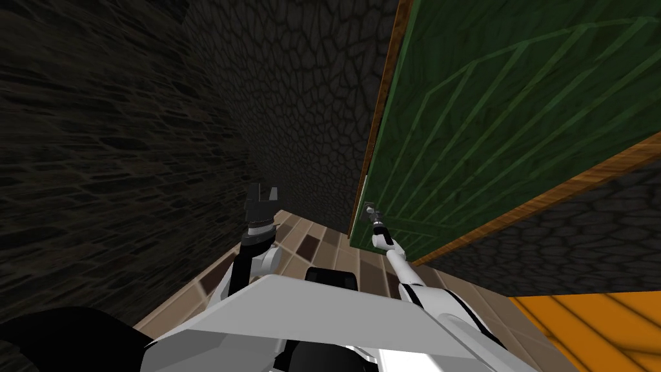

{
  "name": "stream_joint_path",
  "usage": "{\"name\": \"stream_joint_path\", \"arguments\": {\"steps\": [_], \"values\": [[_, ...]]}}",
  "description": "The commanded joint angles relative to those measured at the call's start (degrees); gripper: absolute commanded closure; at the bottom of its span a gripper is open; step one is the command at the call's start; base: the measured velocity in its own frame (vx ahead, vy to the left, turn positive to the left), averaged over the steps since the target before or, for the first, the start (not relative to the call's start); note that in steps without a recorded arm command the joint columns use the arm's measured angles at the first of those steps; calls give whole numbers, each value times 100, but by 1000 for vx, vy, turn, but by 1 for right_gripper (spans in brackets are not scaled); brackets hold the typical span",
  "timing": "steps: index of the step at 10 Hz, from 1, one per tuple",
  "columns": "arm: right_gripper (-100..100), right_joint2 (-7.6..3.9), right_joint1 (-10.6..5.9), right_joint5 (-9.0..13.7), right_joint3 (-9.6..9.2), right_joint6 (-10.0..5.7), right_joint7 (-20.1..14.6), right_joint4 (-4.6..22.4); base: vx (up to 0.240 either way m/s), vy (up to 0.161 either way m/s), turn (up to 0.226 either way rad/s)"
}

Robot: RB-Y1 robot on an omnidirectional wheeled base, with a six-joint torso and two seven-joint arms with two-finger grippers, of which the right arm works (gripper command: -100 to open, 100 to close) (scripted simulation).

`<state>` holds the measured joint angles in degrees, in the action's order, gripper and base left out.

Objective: Pull the door open

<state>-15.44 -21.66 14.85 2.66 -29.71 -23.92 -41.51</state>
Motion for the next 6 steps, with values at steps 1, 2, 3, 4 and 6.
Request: {"name": "stream_joint_path", "arguments": {"steps": [1, 2, 3, 4, 6], "values": [[100, 61, -207, 76, -136, -179, -177, 163, -39, -20, 20], [100, 28, -214, 284, -228, -178, -408, 179, -48, -26, 49], [100, -3, -220, 486, -318, -177, -565, 194, -60, -44, 86], [100, -3, -220, 486, -318, -177, -649, 194, -46, -32, 77], [100, -3, -220, 486, -318, -177, -649, 194, -14, -4, -4]]}}
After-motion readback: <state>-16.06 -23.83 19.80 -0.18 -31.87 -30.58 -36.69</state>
